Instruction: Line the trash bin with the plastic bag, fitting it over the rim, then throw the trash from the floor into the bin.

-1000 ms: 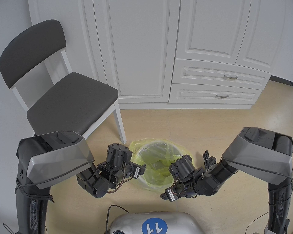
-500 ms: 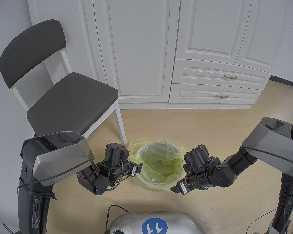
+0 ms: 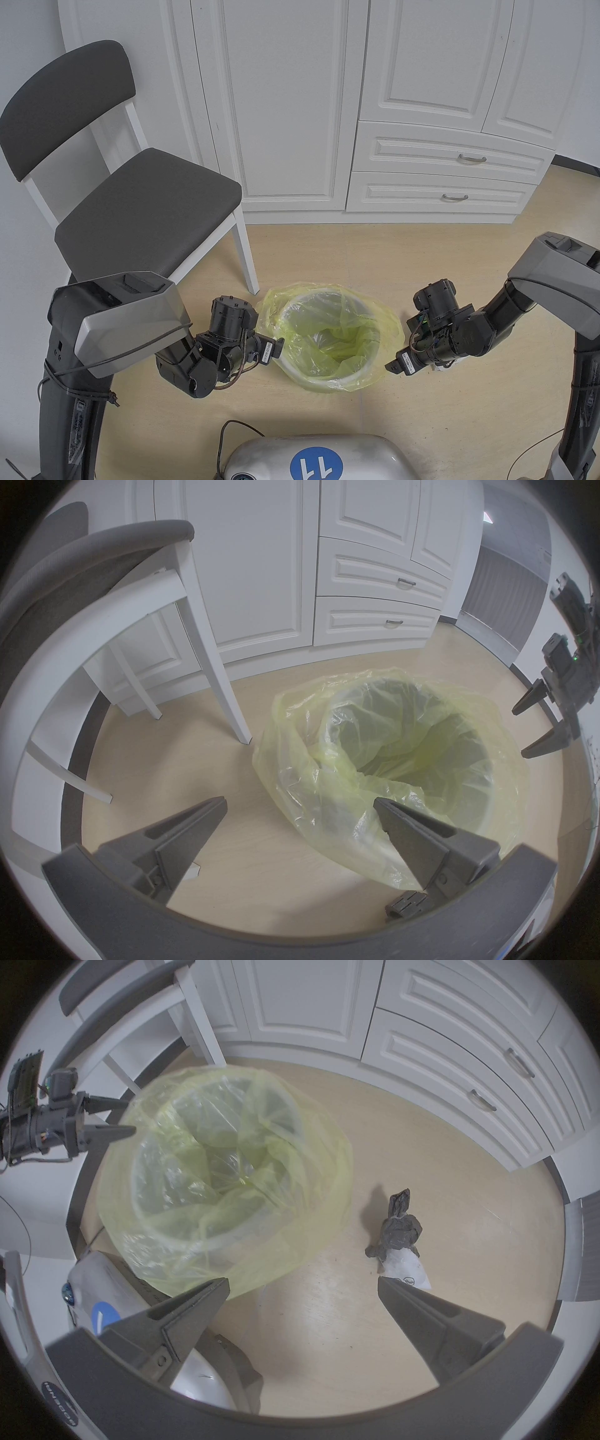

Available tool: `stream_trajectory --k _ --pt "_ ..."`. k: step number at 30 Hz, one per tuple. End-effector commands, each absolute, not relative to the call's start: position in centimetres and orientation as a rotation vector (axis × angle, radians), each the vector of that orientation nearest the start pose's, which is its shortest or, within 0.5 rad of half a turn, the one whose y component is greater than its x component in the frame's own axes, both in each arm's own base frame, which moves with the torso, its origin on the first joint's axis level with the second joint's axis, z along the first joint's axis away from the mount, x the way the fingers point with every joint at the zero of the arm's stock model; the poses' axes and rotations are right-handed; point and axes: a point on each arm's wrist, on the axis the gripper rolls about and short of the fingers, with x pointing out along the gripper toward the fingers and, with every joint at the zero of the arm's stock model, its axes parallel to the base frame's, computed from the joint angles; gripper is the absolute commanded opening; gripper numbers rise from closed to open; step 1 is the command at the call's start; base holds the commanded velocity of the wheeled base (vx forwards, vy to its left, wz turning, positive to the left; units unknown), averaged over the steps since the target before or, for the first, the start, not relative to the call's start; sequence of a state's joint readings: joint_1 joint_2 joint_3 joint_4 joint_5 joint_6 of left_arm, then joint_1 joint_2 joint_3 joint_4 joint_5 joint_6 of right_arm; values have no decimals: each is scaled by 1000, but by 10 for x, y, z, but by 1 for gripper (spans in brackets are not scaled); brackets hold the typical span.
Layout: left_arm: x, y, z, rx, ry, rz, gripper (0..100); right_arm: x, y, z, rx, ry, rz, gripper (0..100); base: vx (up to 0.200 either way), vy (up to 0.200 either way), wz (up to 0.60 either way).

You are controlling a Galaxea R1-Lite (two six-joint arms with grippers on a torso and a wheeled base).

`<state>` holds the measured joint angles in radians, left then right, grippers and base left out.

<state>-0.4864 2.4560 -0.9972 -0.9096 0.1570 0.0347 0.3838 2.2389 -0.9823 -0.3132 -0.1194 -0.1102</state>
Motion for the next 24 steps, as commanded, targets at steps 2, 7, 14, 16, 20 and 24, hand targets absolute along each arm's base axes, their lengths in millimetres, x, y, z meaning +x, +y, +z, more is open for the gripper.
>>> stream_trajectory --k 2,7,14,16,20,24 --pt "373 -181 -34 202 532 -319 100 353 132 -25 -367 979 290 100 0 0 0" --pt "380 -175 -32 192 518 -298 100 350 148 -45 -382 968 326 100 0 0 0" --pt "395 -160 -34 195 507 -257 100 342 167 -56 -387 921 372 100 0 0 0" --pt "400 -154 -37 199 510 -242 100 338 174 -58 -376 926 380 100 0 0 0" --pt "413 -146 -42 186 502 -215 100 328 192 -60 -335 935 402 100 0 0 0" --pt "423 -143 -45 168 486 -192 100 320 206 -62 -318 940 419 100 0 0 0"
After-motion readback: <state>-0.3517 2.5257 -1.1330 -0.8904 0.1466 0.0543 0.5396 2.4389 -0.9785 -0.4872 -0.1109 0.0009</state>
